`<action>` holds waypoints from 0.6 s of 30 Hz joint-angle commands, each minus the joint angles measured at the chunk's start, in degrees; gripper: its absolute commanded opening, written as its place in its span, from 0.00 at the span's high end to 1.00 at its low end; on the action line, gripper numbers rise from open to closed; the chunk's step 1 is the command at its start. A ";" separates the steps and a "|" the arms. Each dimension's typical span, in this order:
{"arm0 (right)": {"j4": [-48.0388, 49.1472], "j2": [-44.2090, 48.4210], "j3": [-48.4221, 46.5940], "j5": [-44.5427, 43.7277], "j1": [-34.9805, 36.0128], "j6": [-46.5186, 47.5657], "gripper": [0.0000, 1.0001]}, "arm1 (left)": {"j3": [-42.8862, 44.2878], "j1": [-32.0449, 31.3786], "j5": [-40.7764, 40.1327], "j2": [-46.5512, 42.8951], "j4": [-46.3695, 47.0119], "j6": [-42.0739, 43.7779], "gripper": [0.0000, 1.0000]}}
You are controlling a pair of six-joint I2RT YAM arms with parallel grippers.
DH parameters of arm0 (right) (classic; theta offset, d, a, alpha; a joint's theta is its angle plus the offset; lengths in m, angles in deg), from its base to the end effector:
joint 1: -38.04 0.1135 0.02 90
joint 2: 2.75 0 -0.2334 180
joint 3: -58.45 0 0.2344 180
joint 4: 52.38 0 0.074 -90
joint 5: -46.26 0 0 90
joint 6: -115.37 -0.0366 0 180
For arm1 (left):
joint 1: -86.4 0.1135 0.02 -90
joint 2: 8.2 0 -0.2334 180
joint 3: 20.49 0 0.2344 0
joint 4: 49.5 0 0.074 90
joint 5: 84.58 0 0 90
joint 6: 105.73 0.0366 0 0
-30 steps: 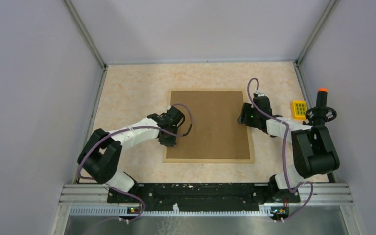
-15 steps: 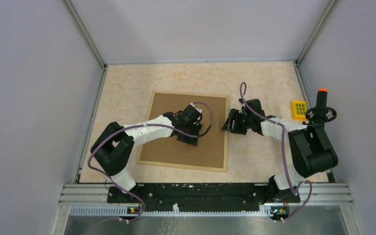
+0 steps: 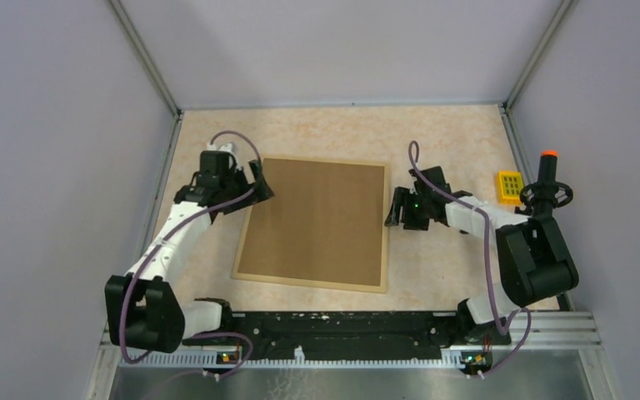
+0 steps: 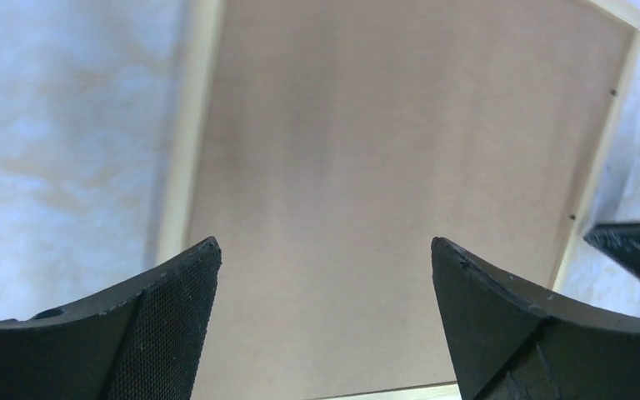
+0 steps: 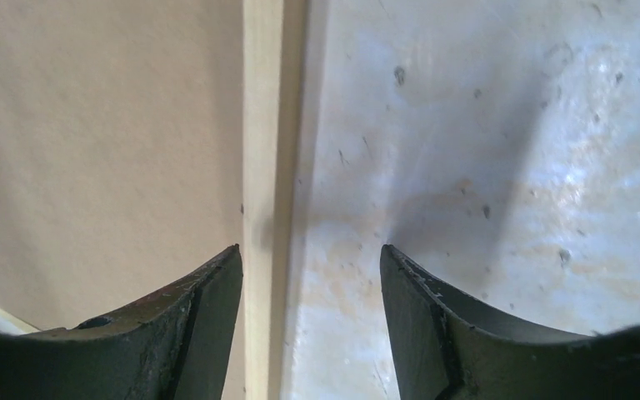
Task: Put the photo into the frame
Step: Adjust the photo frame item on the photo frame, then adjust the photo frame at the center of the board.
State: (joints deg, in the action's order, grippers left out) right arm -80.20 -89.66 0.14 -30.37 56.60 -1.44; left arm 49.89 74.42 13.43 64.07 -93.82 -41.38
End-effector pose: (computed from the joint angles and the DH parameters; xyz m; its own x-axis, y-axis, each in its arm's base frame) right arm 0.2569 0.0952 0.1430 -0.8992 0.1610 -0.4068 -0.0284 0.9064 0.4214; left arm 0.2528 -0.0589 0.2485 -0.7664 -0.2756 -0.5803 -0.0354 0.9200 -0.3902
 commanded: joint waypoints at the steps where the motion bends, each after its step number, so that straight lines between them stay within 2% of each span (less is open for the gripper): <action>1: -6.86 3.51 -1.90 -1.41 0.68 3.02 0.38 | -7.04 10.92 8.36 -1.49 3.13 -3.61 0.01; 4: -5.12 3.78 -1.17 2.34 0.70 1.63 0.39 | -10.23 16.11 11.22 -0.61 5.27 -5.31 0.02; 8: -0.75 2.04 0.24 6.91 0.68 -0.99 0.41 | -13.75 16.48 13.24 1.58 7.72 -4.75 0.01; 12: 1.02 -0.57 -0.47 7.55 0.66 -2.06 0.44 | -17.44 15.72 21.91 4.29 11.45 -3.29 0.02; 14: 1.44 -1.12 -0.80 7.10 0.68 -2.11 0.44 | -19.51 12.81 23.99 3.79 14.71 -3.80 0.03; 18: -0.75 -2.05 -2.64 4.44 0.09 -0.78 0.44 | -20.85 -0.23 23.50 3.24 20.23 -9.11 0.05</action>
State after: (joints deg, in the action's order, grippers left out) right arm -81.56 -90.69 -0.10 -24.82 56.67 -2.57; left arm 31.42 85.30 30.57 67.11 -80.32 -45.73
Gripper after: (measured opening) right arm 0.556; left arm 0.960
